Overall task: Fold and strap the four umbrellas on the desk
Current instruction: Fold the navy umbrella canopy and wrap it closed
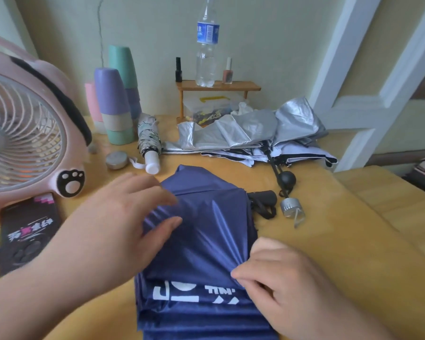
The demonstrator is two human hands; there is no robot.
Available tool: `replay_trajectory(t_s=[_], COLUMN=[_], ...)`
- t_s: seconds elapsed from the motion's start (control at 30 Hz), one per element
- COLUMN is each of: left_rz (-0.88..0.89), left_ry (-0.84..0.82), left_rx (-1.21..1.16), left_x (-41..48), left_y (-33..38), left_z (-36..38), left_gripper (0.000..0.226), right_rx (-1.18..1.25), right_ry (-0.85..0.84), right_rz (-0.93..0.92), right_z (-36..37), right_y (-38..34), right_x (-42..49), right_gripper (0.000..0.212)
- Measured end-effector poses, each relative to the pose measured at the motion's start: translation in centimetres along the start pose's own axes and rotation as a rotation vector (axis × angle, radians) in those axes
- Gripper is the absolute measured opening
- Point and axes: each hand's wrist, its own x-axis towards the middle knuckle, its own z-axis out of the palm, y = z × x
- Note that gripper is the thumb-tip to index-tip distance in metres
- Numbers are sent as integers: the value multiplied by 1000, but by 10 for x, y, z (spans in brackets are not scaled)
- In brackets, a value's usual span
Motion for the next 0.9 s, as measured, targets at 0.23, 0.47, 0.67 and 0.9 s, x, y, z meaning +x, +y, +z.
replay_trajectory(t_s=[0.23, 0.47, 0.67, 0.9], left_rz=[-68, 69, 128, 274], left_ry=[-506, -438, -441, -428], left_rx=[237, 304, 311, 261], left_x=[32, 8, -2, -20], left_y=[8, 4, 2, 20], left_z=[54, 63, 66, 71], left_gripper=[96, 104, 109, 97], right_rx=[-80, 313, 261, -220], right_ry=[8, 139, 149, 230], right_rz=[-49, 193, 376, 131], right_z=[-3, 2, -7, 1], right_y=[5, 14, 13, -9], right_x=[-8, -18, -13, 81], right_gripper=[18, 11, 20, 45])
